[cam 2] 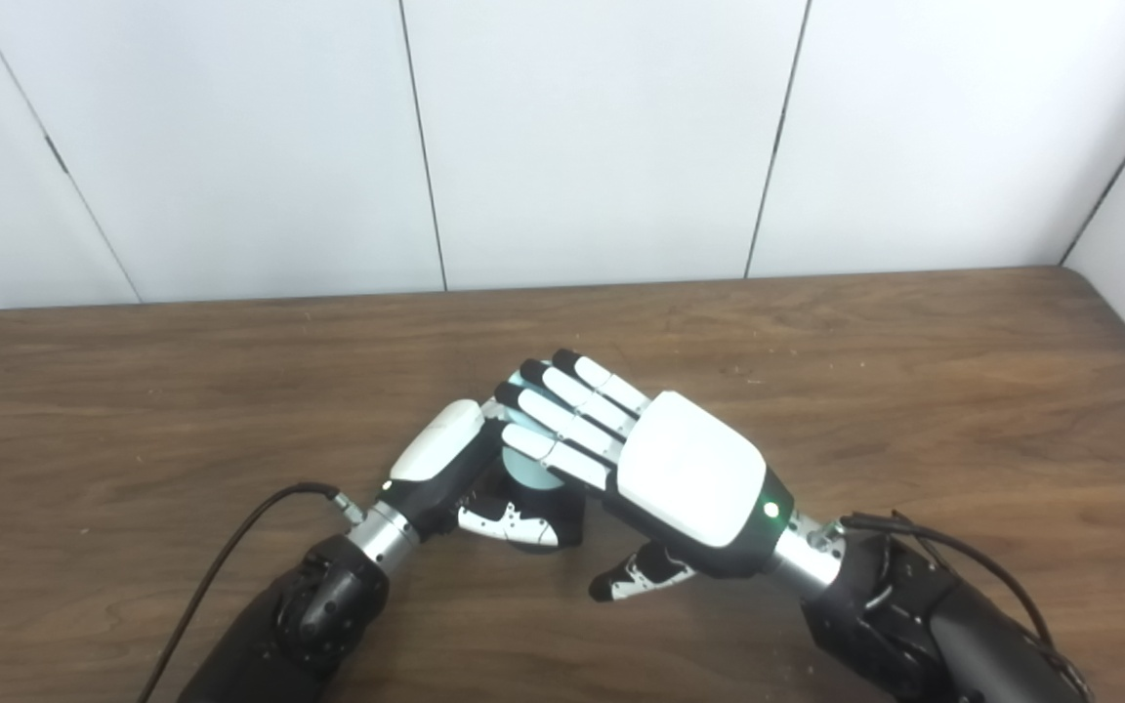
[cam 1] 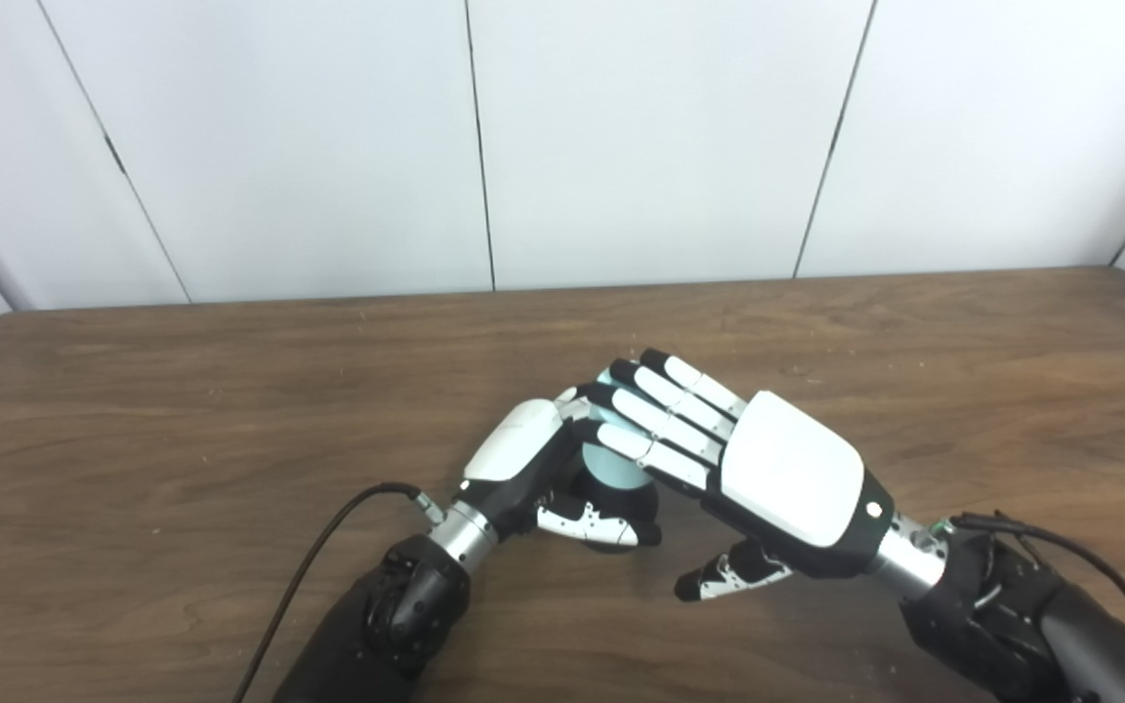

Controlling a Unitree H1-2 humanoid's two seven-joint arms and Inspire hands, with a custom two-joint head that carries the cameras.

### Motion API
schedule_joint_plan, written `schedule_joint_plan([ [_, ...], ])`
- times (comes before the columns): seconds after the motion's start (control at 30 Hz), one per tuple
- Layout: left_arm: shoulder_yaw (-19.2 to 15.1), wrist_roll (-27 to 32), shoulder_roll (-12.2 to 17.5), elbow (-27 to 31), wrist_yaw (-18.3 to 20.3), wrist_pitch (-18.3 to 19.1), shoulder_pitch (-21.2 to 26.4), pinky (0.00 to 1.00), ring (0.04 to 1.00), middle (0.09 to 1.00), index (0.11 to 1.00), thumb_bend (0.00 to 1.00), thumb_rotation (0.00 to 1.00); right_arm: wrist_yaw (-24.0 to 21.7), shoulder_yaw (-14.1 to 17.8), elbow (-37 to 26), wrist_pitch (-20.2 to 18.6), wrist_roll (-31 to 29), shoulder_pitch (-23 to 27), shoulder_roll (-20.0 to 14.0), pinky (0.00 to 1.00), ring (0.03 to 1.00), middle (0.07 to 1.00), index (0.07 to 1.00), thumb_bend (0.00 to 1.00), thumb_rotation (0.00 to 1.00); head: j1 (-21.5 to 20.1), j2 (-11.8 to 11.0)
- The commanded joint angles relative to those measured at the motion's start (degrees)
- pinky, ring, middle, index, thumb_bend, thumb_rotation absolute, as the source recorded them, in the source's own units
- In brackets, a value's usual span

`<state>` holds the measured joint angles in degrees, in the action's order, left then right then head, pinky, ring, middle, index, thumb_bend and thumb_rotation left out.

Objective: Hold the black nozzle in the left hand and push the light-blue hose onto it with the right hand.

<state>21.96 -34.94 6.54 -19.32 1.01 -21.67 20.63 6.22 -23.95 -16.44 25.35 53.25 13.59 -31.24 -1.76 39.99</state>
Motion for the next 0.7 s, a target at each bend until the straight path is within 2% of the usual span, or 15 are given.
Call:
schedule_joint_plan([
  [0.0, 2.46, 3.20, -0.47, -8.96, -0.89, -2.22, -16.34, 1.00, 0.905, 0.791, 0.713, 0.83, 0.52, -3.69, -2.97, 0.90, 1.56, 2.39, 0.44, -4.40, 1.00, 1.000, 1.000, 0.954, 0.67, 0.19, 0.00, 0.10],
  [0.33, 2.55, 3.01, -0.66, -8.64, -0.79, -1.76, -16.38, 1.00, 0.905, 0.791, 0.713, 0.83, 0.52, -10.12, -7.29, 1.14, 1.55, -3.44, 5.28, -5.23, 0.97, 1.000, 1.000, 0.968, 0.68, 0.21, 0.03, 0.26],
  [0.47, 2.58, 2.94, -0.69, -8.45, -0.81, -1.72, -16.44, 1.00, 0.905, 0.791, 0.713, 0.83, 0.52, -11.52, -8.52, 1.40, 1.55, -5.11, 6.77, -5.11, 0.95, 1.000, 1.000, 0.955, 0.68, 0.22, 0.11, 0.19],
  [0.67, 2.67, 2.77, -0.89, -8.54, -0.93, -1.66, -16.36, 1.00, 0.905, 0.791, 0.713, 0.83, 0.52, -12.20, -9.44, 2.12, 1.55, -5.78, 7.85, -5.33, 0.95, 0.995, 0.994, 0.947, 0.62, 0.27, 0.12, 0.29],
])
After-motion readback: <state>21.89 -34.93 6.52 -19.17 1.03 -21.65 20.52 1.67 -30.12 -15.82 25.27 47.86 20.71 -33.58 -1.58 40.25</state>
